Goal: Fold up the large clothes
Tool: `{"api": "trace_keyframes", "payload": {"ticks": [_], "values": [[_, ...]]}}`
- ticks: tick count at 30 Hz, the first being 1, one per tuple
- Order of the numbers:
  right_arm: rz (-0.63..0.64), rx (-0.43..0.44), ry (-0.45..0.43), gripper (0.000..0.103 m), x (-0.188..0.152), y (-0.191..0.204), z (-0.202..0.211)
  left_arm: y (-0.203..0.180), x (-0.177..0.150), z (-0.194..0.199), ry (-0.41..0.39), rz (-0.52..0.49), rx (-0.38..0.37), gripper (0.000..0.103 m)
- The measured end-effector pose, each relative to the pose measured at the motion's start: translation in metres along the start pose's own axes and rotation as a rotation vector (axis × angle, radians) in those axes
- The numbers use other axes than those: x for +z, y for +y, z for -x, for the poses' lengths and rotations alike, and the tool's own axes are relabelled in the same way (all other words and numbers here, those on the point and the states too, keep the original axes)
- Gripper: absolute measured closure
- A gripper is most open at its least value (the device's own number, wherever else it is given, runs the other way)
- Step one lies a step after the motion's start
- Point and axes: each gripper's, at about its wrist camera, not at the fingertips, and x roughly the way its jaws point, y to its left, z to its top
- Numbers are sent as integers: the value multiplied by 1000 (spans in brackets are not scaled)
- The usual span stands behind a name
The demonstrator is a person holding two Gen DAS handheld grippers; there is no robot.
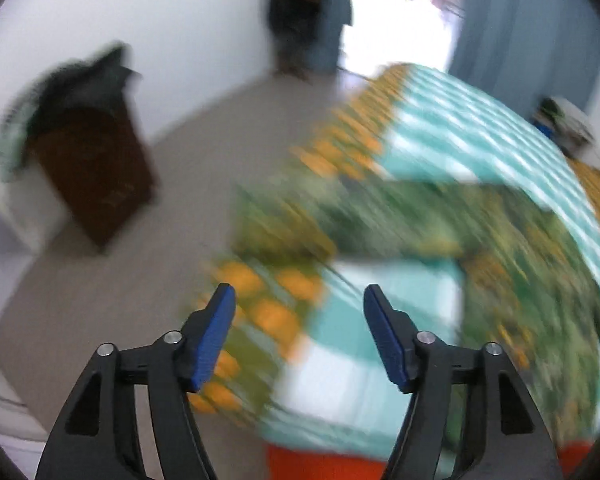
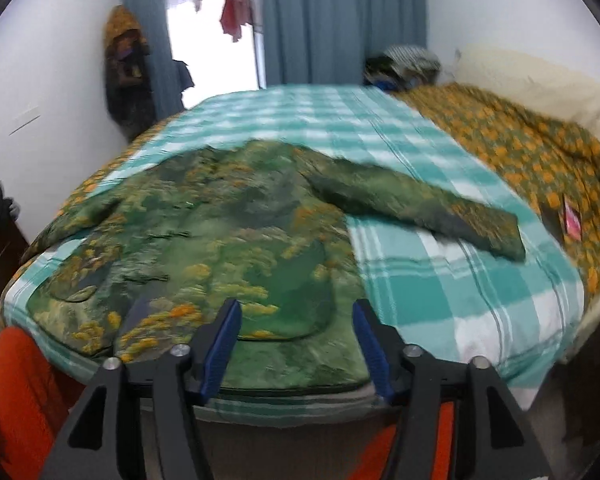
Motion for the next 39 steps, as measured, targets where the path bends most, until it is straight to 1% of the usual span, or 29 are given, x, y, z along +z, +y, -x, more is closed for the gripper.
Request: {"api": "trace_keyframes", "payload": {"ticks": [2, 3, 4, 5, 8, 11, 13, 14, 15, 16, 17, 18, 19, 20, 21, 23, 25, 27, 28, 29, 30, 31, 32, 33, 34, 35, 36, 38, 39], "values": [[-44, -1, 62, 38, 1, -19, -17, -35, -24, -12, 76, -52, -125, 27], [-59, 5, 91, 38, 1, -26, -26, -60, -40, -24, 126, -87, -201, 25], [-81, 14, 128, 38, 1, -35, -37, -75, -44, -36, 156, -107, -236, 23], [-98, 24, 160, 38, 0, -42, -49, -95, -55, -49, 191, -138, -268, 22], [-114, 43, 233, 38, -1, -53, -78, -130, -74, -79, 265, -186, -284, 22], [-100, 105, 315, 38, -8, -54, -111, -145, -90, -111, 360, -156, -327, 22], [-86, 128, 361, 38, -14, -51, -127, -149, -101, -103, 362, -166, -337, 22], [-86, 145, 376, 38, -18, -50, -133, -154, -103, -101, 354, -184, -332, 33], [-88, 151, 380, 38, -20, -49, -136, -156, -105, -99, 358, -196, -347, 47], [-93, 152, 377, 39, -21, -48, -136, -158, -105, -98, 361, -201, -358, 73], [-97, 155, 369, 43, -22, -47, -135, -159, -105, -95, 352, -209, -359, 80], [-94, 145, 362, 67, -21, -44, -133, -160, -104, -91, 340, -222, -360, 84], [-80, 113, 348, 84, -19, -41, -129, -158, -103, -89, 334, -230, -362, 87], [-74, 107, 338, 85, -18, -38, -126, -159, -102, -84, 324, -241, -360, 88], [-66, 102, 324, 89, -16, -35, -121, -158, -104, -80, 318, -249, -359, 88], [-49, 91, 297, 90, -13, -30, -110, -156, -108, -68, 305, -274, -352, 89], [-49, 91, 285, 90, -11, -31, -97, -152, -113, -64, 308, -294, -346, 89], [-55, 92, 287, 90, -15, -35, -88, -148, -120, -68, 316, -310, -323, 87], [-47, 84, 297, 90, -20, -35, -86, -148, -121, -71, 314, -311, -311, 80], [-34, 71, 304, 90, -24, -34, -87, -146, -122, -73, 306, -305, -287, 68], [-18, 54, 302, 87, -26, -31, -89, -145, -119, -73, 296, -296, -264, 62], [-6, 20, 299, 80, -26, -28, -92, -144, -115, -71, 282, -285, -256, 55], [-7, -14, 297, 76, -24, -25, -93, -143, -112, -68, 269, -276, -252, 49], [-14, -24, 288, 65, -20, -25, -94, -142, -107, -62, 248, -267, -240, 45], [-20, -31, 267, 60, -16, -24, -91, -143, -103, -57, 226, -265, -229, 37], [-15, -43, 246, 58, -12, -22, -88, -144, -97, -49, 196, -264, -227, 33], [5, -74, 218, 58, -8, -17, -82, -148, -92, -42, 166, -266, -229, 31], [47, -132, 177, 58, 2, -10, -71, -155, -85, -29, 113, -263, -223, 21], [61, -150, 167, 57, 6, -6, -69, -154, -83, -23, 92, -258, -224, 19]]}}
